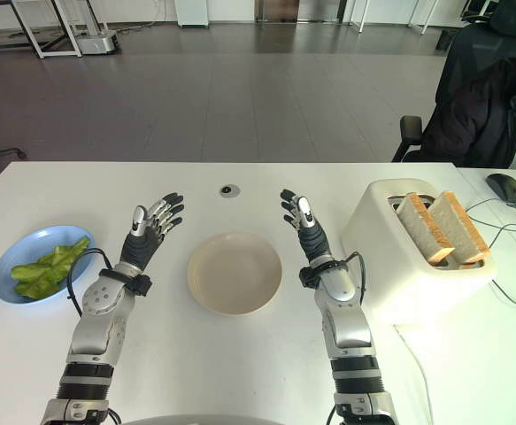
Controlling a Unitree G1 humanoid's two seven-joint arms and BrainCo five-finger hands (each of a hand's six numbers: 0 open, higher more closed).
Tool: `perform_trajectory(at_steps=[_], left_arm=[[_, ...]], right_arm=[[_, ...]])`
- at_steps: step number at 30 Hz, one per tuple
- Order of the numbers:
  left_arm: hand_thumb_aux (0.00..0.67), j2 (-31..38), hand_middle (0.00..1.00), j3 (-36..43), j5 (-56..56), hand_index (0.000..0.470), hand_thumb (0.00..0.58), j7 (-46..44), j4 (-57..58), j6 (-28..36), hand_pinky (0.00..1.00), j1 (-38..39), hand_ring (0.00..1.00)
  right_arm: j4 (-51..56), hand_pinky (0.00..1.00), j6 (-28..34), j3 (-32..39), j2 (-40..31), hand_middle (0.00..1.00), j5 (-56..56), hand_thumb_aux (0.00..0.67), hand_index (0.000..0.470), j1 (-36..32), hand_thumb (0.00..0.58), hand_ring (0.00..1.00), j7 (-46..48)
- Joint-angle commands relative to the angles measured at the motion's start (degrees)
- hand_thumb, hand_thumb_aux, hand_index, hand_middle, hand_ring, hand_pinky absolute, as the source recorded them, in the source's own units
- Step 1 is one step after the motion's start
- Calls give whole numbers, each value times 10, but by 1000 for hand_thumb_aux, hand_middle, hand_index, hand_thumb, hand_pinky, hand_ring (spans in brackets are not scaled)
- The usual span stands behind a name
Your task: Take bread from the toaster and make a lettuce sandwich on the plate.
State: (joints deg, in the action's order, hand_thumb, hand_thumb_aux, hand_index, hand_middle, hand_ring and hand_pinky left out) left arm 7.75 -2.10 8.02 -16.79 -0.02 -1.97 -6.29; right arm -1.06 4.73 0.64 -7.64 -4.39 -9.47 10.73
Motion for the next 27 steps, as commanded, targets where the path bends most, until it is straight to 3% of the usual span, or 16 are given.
perform_trajectory(at_steps=[1,13,17,20,23,27], left_arm=[[0,5,0,0,-2,0,0,2,-5,3,0,9,0],[0,4,0,0,-5,0,0,6,-9,4,0,13,0],[0,4,0,-1,-5,0,0,7,-8,4,0,13,0],[0,4,0,-2,-5,0,0,10,-12,4,0,16,0],[0,4,0,-5,-4,0,0,15,-16,3,0,18,0],[0,10,0,-13,-5,0,0,20,-20,3,0,14,0]], right_arm=[[2,0,1,2,1,0,2,0,0,-3,0,0,2],[-5,0,8,5,1,0,0,0,0,-6,0,0,6],[-104,0,49,0,-25,0,-10,0,0,-52,0,0,25],[-173,0,104,-38,-97,0,-13,0,0,-163,0,0,52],[-166,0,140,-88,-200,0,-4,0,0,-274,0,0,87],[-134,0,130,-110,-332,0,48,0,0,-324,0,0,131]])
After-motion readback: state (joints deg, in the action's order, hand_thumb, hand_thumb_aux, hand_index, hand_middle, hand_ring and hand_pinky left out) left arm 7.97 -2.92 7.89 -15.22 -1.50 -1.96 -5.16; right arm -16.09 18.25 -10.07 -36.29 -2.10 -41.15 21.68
